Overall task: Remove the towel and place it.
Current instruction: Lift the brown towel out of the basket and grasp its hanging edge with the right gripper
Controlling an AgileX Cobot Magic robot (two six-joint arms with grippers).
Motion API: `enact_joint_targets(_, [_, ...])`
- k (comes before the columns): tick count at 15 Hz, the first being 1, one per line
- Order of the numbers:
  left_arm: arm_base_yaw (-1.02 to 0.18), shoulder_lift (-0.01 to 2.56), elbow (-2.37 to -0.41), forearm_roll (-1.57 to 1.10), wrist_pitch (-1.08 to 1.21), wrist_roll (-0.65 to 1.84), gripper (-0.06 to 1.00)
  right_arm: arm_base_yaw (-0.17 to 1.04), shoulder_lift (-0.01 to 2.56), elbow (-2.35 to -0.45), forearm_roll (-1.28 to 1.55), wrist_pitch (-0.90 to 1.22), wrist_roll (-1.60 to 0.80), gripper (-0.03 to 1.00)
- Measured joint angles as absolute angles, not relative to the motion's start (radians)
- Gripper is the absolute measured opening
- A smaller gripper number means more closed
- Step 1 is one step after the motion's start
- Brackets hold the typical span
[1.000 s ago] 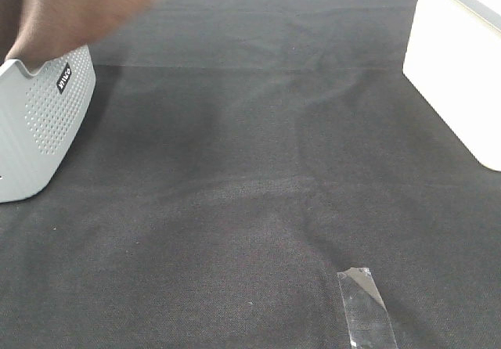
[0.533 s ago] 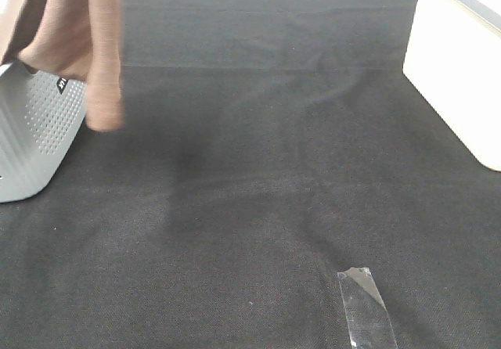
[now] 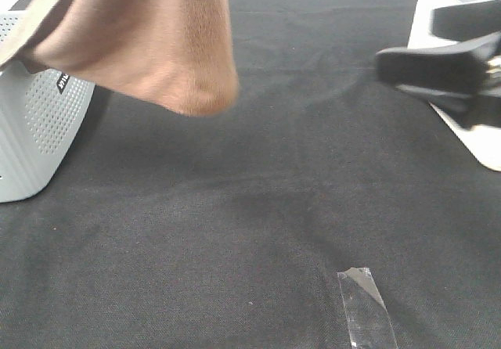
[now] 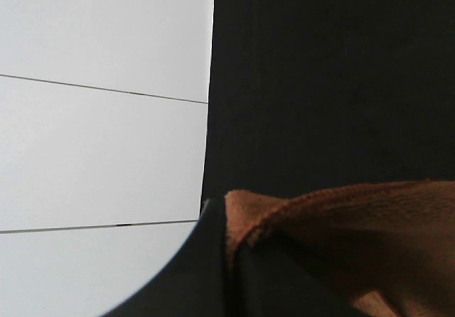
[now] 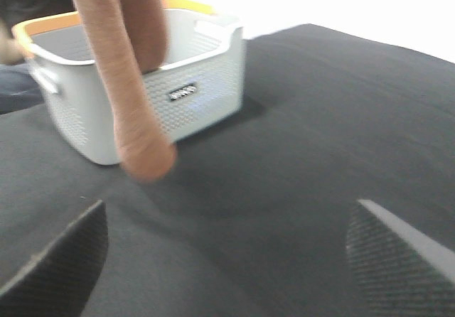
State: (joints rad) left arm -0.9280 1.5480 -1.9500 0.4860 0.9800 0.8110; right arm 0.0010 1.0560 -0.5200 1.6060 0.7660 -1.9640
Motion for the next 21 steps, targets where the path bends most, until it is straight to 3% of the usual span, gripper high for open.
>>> enact_joint_targets(5, [-0.961,1.548,-1.950,0.486,0.938,0.811,0.00,0.045,1.370,-0.665,1.687,1.037,-2.090,0.88])
enact_joint_targets(9, [-0.961,1.548,-1.950,0.482,0.919,0.811,0.00,0.245,1.504,-0.783,1.685,0.964,-2.100,0.88])
enact_joint_targets(14, [-0.961,1.548,-1.950,0.476,0.888,0.801,0.00,0.386,1.566,-0.816,1.652,0.919,-2.082,0.88])
enact_joint_targets(17, [-0.961,1.548,-1.950,0.474,0.894,0.731,0.00,0.397,1.567,-0.816,1.651,0.862,-2.048,0.85])
enact_joint_targets(18, [-0.961,1.548,-1.950,0.474,0.898,0.720,0.00,0.397,1.567,-0.816,1.651,0.851,-2.027,0.77])
enact_joint_targets(19, [-0.961,1.548,-1.950,0.474,0.905,0.715,0.00,0.397,1.567,-0.816,1.652,0.851,-2.019,0.63])
enact_joint_targets(21, [-0.961,1.548,-1.950,0.481,0.908,0.712,0.00,0.397,1.567,-0.816,1.656,0.851,-1.995,0.21])
